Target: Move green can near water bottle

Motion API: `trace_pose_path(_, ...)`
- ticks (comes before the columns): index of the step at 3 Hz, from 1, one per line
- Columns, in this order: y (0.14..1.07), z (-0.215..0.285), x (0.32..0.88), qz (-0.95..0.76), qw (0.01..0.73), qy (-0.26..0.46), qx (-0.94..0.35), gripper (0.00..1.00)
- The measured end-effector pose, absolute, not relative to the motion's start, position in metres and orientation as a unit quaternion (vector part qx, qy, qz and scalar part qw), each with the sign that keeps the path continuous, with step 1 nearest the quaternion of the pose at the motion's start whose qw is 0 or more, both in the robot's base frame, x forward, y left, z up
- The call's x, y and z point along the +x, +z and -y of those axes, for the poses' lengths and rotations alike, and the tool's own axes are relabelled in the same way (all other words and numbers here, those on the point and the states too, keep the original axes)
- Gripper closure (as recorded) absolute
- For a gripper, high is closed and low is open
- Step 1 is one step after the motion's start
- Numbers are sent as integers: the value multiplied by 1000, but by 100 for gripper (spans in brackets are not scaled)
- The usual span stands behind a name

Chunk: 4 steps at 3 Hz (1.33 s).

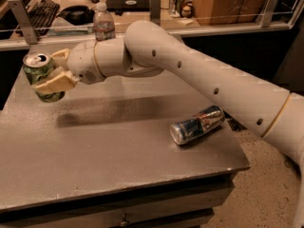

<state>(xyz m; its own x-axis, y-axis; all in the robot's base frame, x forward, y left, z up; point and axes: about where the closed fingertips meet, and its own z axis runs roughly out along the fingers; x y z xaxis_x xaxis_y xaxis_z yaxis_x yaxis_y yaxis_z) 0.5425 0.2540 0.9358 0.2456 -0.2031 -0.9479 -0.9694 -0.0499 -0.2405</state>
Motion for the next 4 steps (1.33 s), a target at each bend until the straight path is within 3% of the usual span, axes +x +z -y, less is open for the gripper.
trace_pose_path(2,962,-186,590,-523,503,302,-618,100)
trace_pose_path(3,963,-117,628,-576,506,248,-592,100)
trace_pose_path(4,960,-80,646,-596,513,228,-574,100)
